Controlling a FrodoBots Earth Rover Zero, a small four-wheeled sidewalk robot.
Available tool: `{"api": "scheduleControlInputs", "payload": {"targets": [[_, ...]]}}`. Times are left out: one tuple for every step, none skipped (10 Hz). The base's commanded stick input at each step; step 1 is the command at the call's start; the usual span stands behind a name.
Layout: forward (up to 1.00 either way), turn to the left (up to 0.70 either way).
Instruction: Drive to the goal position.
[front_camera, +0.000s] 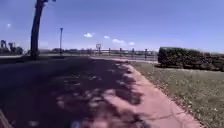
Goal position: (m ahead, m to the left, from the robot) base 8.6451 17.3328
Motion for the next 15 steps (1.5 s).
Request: {"api": "scheduleControlInputs", "payload": {"targets": [[1.00,0.00],[1.00,0.00],[1.00,0.00],[1.00,0.00],[1.00,0.00],[1.00,0.00],[1.00,-0.40],[1.00,-0.26],[1.00,0.00],[1.00,0.00],[1.00,0.00],[1.00,0.00],[1.00,0.00],[1.00,0.00],[1.00,0.00]]}}
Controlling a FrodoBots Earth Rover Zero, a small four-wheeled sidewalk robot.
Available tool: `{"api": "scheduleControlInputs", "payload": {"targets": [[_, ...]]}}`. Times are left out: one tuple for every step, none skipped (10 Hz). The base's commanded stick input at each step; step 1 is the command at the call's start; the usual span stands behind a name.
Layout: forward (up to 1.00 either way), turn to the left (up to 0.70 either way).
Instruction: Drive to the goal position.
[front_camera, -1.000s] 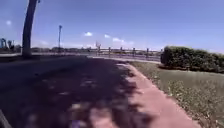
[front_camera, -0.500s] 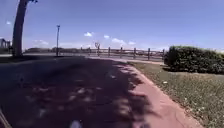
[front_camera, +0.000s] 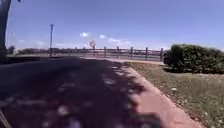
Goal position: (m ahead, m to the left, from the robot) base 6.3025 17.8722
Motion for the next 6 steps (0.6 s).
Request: {"api": "scheduleControlInputs", "payload": {"targets": [[1.00,0.00],[1.00,0.00],[1.00,0.00],[1.00,0.00],[1.00,0.00],[1.00,0.00]]}}
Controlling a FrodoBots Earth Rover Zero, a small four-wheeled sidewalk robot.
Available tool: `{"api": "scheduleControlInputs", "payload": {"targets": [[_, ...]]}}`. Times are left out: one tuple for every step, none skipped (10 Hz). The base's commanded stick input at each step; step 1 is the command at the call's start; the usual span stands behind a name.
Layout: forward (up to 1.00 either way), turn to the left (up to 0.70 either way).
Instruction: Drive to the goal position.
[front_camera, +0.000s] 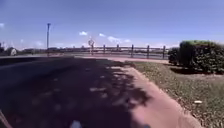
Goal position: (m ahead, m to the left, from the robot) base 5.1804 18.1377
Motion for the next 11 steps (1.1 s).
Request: {"api": "scheduleControlInputs", "payload": {"targets": [[1.00,0.00],[1.00,0.00],[1.00,0.00],[1.00,0.00],[1.00,0.00],[1.00,0.00],[1.00,0.00],[1.00,0.00],[1.00,0.00],[1.00,0.00],[1.00,0.00]]}}
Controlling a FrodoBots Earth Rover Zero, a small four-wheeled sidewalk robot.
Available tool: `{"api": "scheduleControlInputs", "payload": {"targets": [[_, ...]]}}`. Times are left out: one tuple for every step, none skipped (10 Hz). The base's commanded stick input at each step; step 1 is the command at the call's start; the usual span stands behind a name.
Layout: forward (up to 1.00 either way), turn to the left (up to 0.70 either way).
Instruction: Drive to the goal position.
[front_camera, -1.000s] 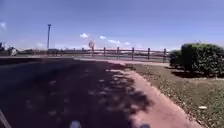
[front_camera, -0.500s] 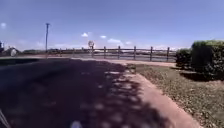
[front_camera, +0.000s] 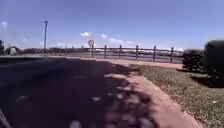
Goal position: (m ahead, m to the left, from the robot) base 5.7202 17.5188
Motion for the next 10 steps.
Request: {"api": "scheduleControlInputs", "payload": {"targets": [[1.00,0.00],[1.00,0.00],[1.00,0.00],[1.00,0.00],[1.00,0.00],[1.00,0.00],[1.00,0.00],[1.00,0.00],[1.00,0.00],[1.00,0.00]]}}
